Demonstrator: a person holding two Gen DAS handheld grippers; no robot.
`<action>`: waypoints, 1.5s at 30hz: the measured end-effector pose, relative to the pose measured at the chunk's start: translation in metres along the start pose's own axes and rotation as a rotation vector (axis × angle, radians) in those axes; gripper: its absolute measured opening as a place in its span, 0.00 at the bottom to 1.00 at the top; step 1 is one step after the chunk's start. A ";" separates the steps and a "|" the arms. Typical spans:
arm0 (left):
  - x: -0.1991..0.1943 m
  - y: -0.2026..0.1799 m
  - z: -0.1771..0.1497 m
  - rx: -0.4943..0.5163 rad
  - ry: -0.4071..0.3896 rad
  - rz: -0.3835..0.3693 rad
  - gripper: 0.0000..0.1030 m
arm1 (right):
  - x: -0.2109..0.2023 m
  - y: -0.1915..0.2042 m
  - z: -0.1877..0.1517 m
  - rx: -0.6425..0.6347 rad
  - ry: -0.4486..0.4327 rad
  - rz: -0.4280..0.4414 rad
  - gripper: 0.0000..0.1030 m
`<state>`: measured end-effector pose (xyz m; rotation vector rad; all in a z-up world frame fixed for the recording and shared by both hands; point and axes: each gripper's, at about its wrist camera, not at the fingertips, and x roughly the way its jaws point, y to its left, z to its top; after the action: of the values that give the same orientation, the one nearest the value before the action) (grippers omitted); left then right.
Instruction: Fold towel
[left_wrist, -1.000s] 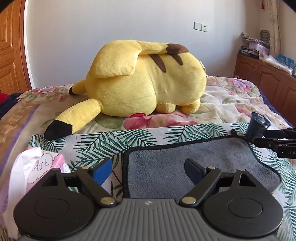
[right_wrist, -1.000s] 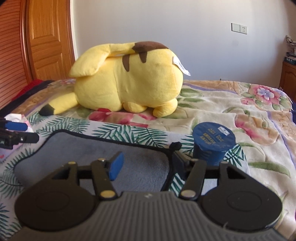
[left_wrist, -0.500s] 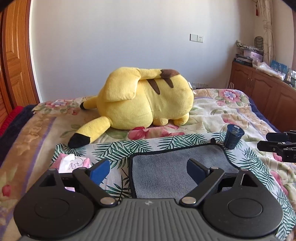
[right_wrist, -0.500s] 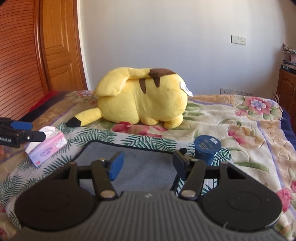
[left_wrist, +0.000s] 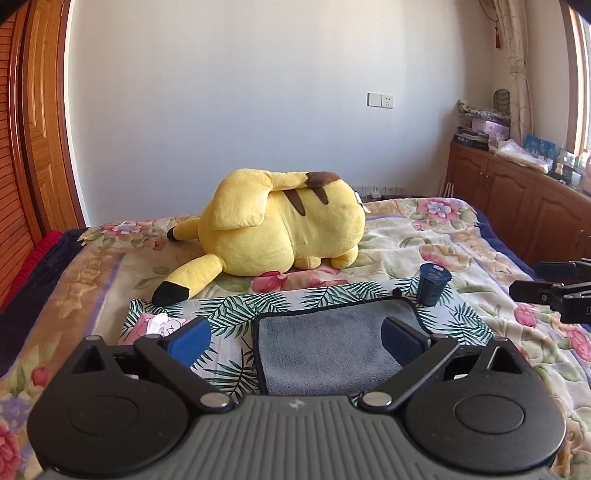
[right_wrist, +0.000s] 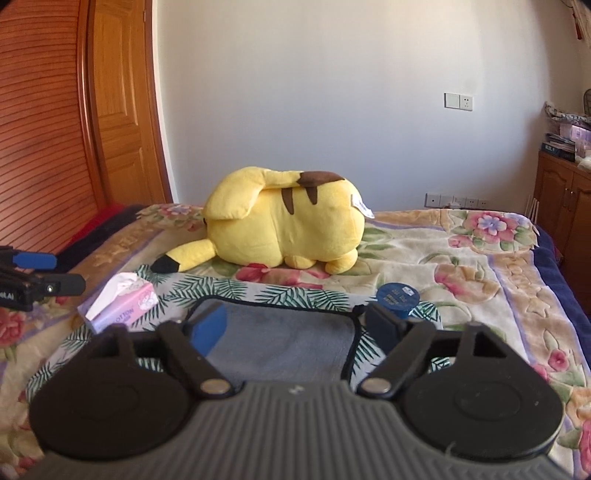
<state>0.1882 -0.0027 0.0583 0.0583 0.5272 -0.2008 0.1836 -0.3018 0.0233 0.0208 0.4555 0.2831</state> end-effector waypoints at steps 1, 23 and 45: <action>-0.005 -0.001 0.000 0.001 -0.004 -0.002 0.78 | -0.003 0.001 -0.001 0.008 0.001 0.003 0.90; -0.096 -0.027 -0.038 0.082 -0.057 -0.013 0.82 | -0.067 0.025 -0.041 0.017 -0.002 0.005 1.00; -0.125 -0.037 -0.112 0.074 -0.007 -0.007 0.82 | -0.105 0.057 -0.088 0.022 -0.008 0.012 1.00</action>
<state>0.0196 -0.0053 0.0252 0.1273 0.5126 -0.2272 0.0397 -0.2799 -0.0060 0.0465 0.4510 0.2895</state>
